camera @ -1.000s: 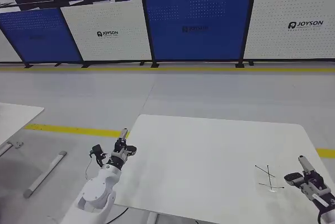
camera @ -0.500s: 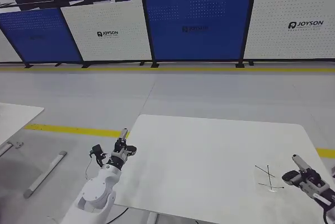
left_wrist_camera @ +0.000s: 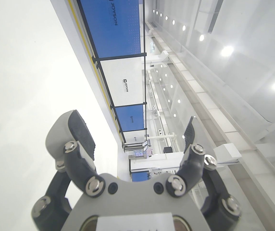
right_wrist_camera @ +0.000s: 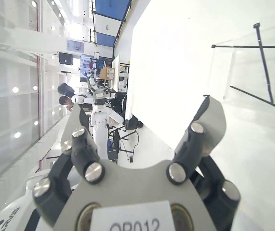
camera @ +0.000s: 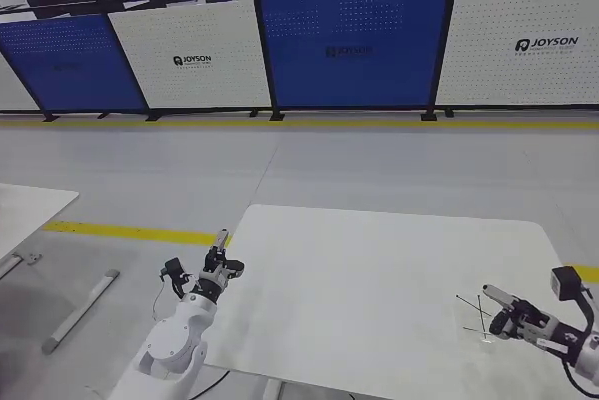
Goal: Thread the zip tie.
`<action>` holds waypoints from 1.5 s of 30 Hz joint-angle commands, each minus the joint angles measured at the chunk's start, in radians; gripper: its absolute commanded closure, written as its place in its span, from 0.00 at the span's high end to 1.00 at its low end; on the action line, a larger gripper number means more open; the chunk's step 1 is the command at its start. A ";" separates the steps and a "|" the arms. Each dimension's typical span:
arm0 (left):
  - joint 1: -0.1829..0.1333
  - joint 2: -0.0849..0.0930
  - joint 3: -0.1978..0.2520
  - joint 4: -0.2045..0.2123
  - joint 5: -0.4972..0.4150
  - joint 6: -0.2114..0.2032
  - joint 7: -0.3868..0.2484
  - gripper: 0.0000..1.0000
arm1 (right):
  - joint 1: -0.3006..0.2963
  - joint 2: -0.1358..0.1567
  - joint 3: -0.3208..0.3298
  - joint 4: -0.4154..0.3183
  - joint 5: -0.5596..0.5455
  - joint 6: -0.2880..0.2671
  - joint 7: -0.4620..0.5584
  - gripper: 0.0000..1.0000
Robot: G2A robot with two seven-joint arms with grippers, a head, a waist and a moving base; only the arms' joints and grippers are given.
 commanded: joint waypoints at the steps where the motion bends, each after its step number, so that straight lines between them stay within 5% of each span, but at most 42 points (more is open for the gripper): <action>1: 0.000 0.000 0.000 0.000 0.000 0.000 0.000 1.00 | 0.000 0.000 0.000 0.000 -0.001 0.000 0.001 1.00; 8: 0.000 0.000 0.000 0.000 0.000 0.000 0.000 1.00 | 0.004 0.002 0.002 -0.005 -0.013 -0.005 0.008 1.00; 15: 0.000 0.000 0.000 0.000 0.000 0.000 0.000 1.00 | 0.116 0.041 0.005 0.012 -0.149 -0.099 0.296 1.00; 19: 0.000 0.000 0.000 0.000 0.000 0.000 0.000 1.00 | 0.169 0.073 -0.089 0.049 -0.183 -0.111 0.296 1.00; 39: 0.000 0.000 0.000 0.000 0.000 0.000 0.000 1.00 | 0.172 0.075 -0.090 0.039 -0.216 -0.125 0.292 1.00; 45: 0.000 0.000 0.000 0.000 0.000 0.000 0.000 1.00 | 0.213 0.111 -0.110 0.100 -0.212 -0.126 0.296 1.00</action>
